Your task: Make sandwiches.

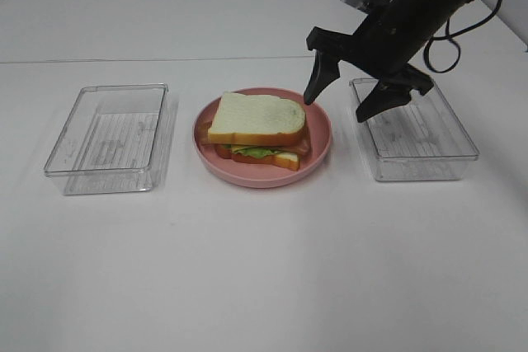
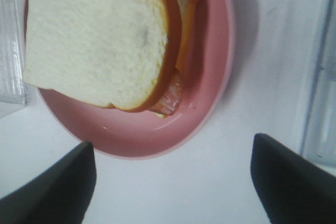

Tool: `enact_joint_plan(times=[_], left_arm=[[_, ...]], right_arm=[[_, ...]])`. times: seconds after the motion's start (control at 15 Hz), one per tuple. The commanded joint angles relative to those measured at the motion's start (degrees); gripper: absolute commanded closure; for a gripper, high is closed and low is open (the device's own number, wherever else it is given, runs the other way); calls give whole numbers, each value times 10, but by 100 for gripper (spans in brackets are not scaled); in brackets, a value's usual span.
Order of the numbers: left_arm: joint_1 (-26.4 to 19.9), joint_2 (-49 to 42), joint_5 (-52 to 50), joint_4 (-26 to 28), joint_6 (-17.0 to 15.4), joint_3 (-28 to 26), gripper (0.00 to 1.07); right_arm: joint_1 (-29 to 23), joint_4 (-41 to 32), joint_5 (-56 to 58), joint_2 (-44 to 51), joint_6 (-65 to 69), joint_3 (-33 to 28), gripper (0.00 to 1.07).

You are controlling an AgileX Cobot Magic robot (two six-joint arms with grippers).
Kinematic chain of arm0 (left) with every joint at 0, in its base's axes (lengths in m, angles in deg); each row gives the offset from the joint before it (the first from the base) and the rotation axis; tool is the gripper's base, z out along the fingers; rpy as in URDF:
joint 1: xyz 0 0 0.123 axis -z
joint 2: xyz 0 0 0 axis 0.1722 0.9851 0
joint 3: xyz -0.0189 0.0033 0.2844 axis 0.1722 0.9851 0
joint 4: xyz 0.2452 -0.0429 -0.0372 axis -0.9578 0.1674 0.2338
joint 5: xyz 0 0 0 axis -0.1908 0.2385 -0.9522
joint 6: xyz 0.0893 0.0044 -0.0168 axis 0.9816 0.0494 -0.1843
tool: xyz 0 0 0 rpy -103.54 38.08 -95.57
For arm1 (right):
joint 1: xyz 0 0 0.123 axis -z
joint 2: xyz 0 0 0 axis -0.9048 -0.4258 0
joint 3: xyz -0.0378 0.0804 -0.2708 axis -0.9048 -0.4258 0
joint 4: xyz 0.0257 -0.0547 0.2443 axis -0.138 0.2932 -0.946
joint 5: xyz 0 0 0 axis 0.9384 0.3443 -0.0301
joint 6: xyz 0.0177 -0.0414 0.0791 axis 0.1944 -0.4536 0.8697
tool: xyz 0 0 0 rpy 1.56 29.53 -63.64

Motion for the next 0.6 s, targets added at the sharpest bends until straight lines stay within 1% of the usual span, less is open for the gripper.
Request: enact_joint_plan(times=[0.07, 0.2, 0.33, 0.47, 0.53, 0.6], left_arm=[[0, -11, -6, -1, -4, 3, 39], [0, -11, -6, -1, -4, 3, 39], [0, -11, -6, -1, -4, 3, 39], [0, -11, -6, -1, -4, 3, 39], [0, -11, -6, -1, -4, 3, 39], [0, -11, -6, -1, -4, 3, 39]], right_arm=[[0, 83, 50, 49, 4, 1, 31], [0, 151, 98, 95, 4, 1, 31], [0, 186, 132, 133, 4, -1, 31], [0, 198, 155, 196, 5, -13, 31], [0, 201, 155, 231, 5, -28, 31], [0, 205, 154, 309, 7, -80, 31]])
